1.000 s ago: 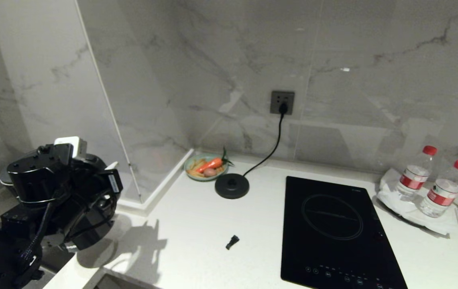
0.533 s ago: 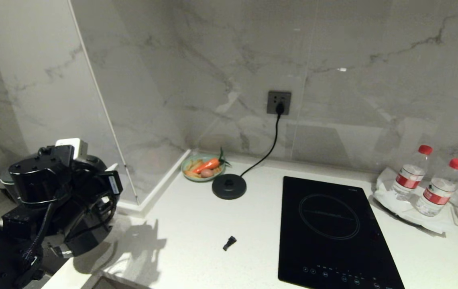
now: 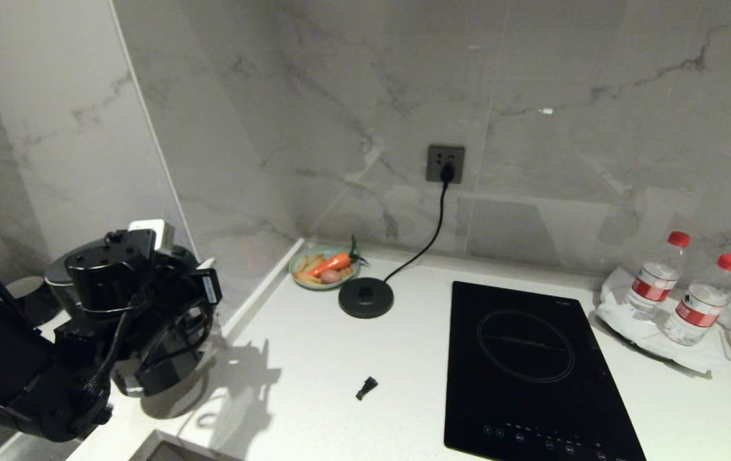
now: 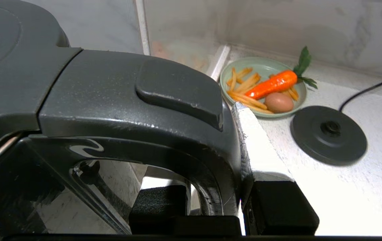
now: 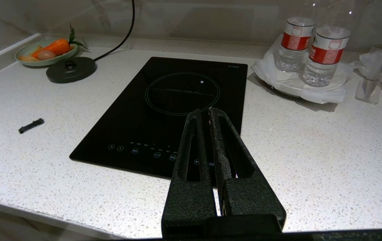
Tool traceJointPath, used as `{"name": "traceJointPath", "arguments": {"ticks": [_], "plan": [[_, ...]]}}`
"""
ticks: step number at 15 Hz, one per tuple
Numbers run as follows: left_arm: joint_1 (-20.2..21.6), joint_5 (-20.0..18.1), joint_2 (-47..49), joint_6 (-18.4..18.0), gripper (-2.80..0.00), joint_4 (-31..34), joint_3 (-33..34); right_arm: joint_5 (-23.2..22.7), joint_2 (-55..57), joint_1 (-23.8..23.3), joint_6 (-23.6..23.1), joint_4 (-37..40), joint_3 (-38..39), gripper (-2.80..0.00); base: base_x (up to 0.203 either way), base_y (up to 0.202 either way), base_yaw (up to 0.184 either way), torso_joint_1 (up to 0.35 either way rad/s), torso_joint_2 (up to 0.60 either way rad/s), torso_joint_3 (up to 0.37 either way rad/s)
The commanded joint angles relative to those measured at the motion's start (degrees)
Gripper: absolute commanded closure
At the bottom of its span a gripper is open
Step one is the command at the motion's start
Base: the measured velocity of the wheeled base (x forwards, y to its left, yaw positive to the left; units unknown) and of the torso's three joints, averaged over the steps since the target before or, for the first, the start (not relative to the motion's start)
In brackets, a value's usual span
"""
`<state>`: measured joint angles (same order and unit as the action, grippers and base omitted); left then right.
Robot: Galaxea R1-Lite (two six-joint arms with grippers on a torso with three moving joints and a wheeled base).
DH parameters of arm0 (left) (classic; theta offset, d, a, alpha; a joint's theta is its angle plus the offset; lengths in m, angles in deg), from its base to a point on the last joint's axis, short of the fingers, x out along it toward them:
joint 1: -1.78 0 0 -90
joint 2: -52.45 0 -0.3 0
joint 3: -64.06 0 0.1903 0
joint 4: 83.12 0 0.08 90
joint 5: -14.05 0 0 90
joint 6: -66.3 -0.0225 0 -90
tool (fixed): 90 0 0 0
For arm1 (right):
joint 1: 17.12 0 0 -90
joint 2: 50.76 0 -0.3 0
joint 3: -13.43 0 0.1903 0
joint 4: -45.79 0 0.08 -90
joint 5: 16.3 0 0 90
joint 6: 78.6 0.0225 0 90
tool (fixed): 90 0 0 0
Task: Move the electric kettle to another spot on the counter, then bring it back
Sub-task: Grab the kettle
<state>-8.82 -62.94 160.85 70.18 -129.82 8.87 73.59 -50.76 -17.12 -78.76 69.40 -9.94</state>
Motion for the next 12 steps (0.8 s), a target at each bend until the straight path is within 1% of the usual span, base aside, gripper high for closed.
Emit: {"name": "traceJointPath", "arguments": {"ticks": [1, 5, 9, 12], "plan": [[-0.1, 0.0, 5.4, 0.0, 0.0, -2.1, -2.0, -0.1, 0.1, 0.0, 0.0, 0.0, 0.0, 0.0, 0.0, 0.0, 0.0, 0.0, 0.0, 0.0], [0.8, -2.0, 10.7, -0.1, 0.0, -8.2, -2.2, 0.0, 0.1, 0.0, 0.0, 0.0, 0.0, 0.0, 0.0, 0.0, 0.0, 0.0, 0.0, 0.0], [1.4, -2.0, 9.1, -0.1, 0.0, -8.5, -1.7, -0.1, 0.0, 0.0, 0.0, 0.0, 0.0, 0.0, 0.0, 0.0, 0.0, 0.0, 0.0, 0.0], [3.2, -2.1, 9.2, -0.3, 0.0, -8.5, -1.8, -0.1, 0.0, 0.0, 0.0, 0.0, 0.0, 0.0, 0.0, 0.0, 0.0, 0.0, 0.0, 0.0]]}}
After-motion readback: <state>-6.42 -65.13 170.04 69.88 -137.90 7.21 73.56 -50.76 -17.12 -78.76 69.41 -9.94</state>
